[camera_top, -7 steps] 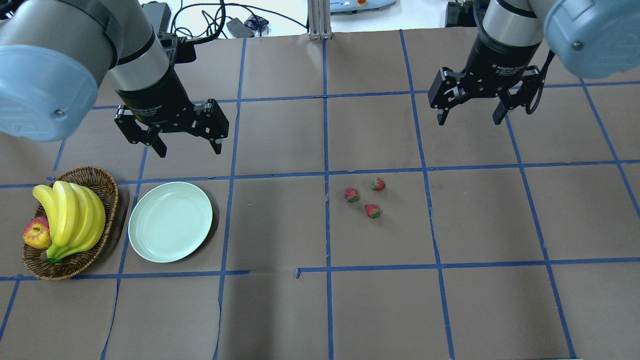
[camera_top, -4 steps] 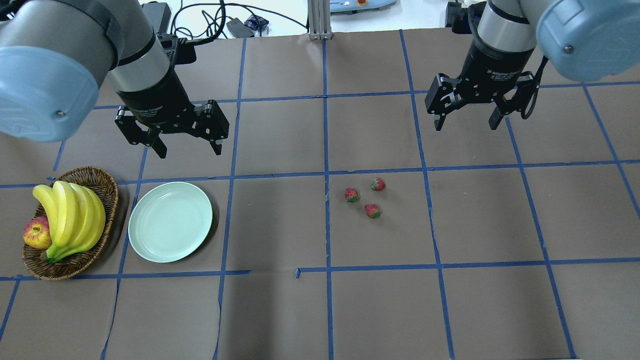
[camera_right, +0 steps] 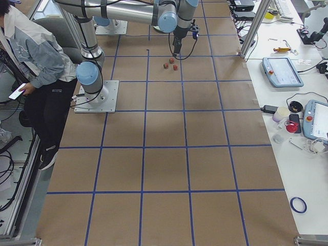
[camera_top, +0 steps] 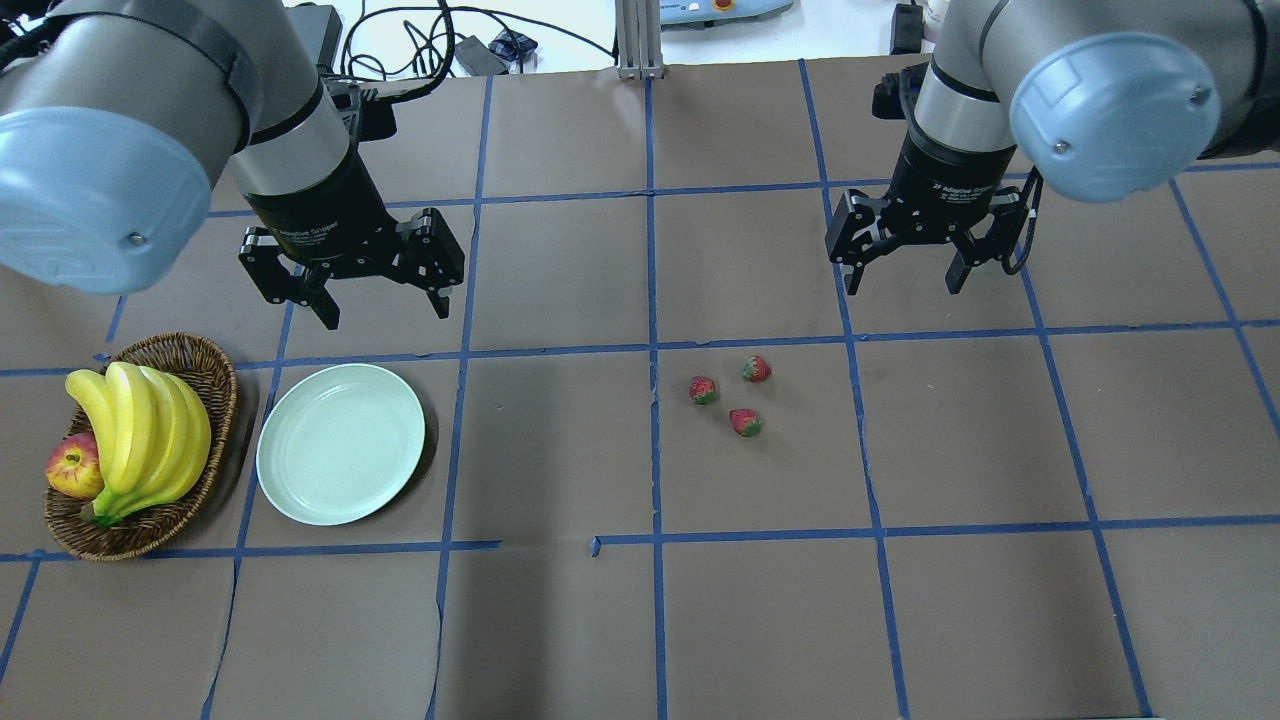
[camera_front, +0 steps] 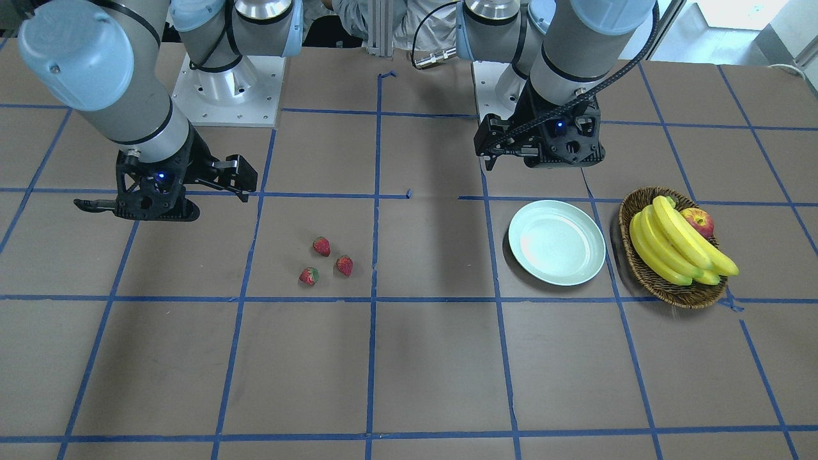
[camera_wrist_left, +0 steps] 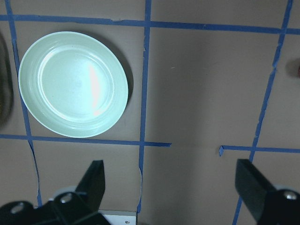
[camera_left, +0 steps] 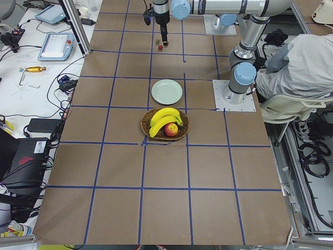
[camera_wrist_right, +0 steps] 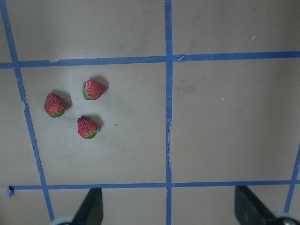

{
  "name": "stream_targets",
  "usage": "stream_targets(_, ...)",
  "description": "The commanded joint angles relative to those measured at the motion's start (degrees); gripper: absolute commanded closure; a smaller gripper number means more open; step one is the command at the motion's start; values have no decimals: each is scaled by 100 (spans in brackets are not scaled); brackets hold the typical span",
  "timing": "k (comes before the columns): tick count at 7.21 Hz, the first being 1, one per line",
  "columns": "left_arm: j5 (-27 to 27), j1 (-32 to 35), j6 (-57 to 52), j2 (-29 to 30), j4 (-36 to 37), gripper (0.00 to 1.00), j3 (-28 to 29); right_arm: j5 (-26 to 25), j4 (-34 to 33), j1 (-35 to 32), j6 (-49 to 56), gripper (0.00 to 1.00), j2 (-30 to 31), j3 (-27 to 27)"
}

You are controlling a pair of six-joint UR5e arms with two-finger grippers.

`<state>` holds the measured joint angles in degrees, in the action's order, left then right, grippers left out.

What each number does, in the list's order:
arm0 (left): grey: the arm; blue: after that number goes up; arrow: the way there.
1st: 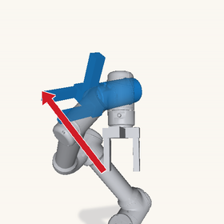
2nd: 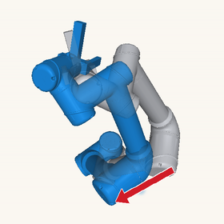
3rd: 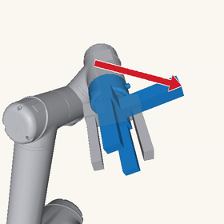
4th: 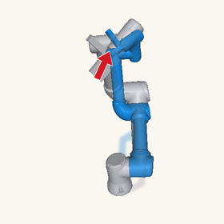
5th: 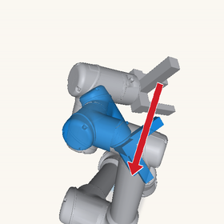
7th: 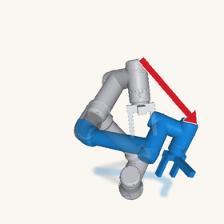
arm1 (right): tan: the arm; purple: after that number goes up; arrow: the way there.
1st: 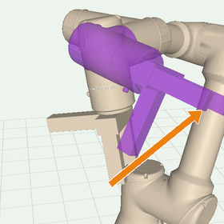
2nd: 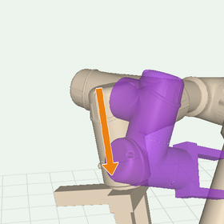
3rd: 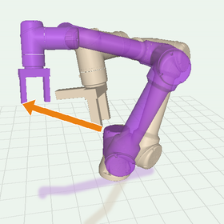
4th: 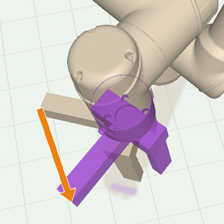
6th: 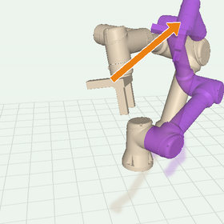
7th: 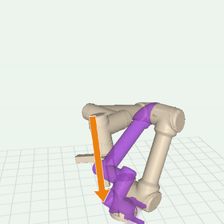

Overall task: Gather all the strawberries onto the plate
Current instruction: 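Move the right gripper over the cluster of red strawberries and lower it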

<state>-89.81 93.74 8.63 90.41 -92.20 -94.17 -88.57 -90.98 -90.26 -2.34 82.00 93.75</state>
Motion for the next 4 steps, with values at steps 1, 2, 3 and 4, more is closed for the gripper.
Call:
stream_targets(1,-1,4,-54,12,0,0,-14,6,-672,-183,-640,0,-305,318)
stream_targets(2,7,13,-54,21,0,0,-14,24,-1111,-332,-1062,0,-490,520)
stream_targets(3,7,13,-37,29,0,0,-14,32,-1550,-386,-1449,0,-648,713)
stream_targets(4,7,22,-11,29,0,0,-23,33,-1955,-448,-1949,0,-833,854)
